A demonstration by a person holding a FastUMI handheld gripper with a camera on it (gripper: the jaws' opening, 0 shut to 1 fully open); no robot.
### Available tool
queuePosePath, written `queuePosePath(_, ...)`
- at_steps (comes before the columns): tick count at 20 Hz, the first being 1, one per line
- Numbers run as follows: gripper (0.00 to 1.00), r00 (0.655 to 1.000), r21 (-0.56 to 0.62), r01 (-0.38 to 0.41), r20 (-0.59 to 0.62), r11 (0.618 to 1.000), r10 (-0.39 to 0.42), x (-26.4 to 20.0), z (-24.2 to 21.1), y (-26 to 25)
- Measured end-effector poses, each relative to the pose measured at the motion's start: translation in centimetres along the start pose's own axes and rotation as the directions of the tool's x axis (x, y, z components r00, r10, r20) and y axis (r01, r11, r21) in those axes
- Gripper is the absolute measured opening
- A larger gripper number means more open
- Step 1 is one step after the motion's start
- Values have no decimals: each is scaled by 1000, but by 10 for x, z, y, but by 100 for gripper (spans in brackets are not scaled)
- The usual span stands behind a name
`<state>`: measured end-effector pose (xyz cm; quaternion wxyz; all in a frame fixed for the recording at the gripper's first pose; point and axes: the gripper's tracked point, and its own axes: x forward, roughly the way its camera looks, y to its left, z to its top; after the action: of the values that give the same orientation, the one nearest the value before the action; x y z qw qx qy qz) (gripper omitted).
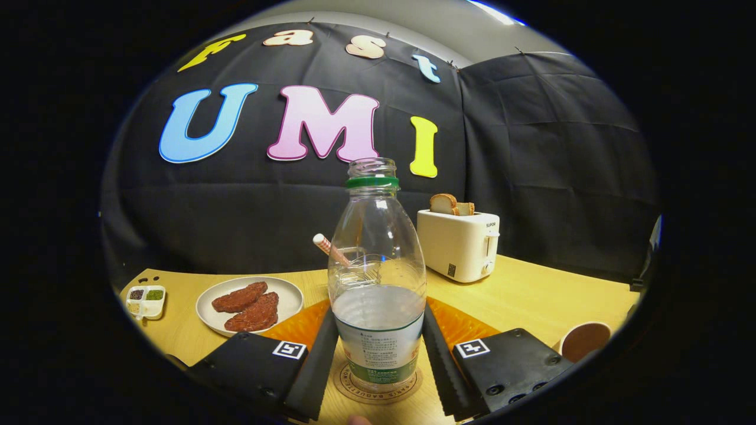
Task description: Take the bottle from table, then pour the juice into the cup, finally place the bottle on the coaster
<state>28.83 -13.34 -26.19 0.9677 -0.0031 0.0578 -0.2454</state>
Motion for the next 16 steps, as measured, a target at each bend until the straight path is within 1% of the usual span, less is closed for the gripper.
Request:
queuePosePath(5, 77, 1000, -17, 2, 28, 1000, -2, 3, 1, 2)
queuePosePath(10, 79, 999, -17, 22, 39, 1000, -22, 0, 0, -4)
queuePosePath(11, 81, 999, -16, 21, 49, 1000, -20, -3, 3, -3)
queuePosePath(13, 94, 998, -22, 12, 54, 1000, -11, -7, 5, 2)
queuePosePath(14, 96, 999, -20, 4, 49, 1000, -3, -8, 4, 4)
queuePosePath(16, 97, 999, -18, -1, 38, 1000, 2, -12, 1, 5)
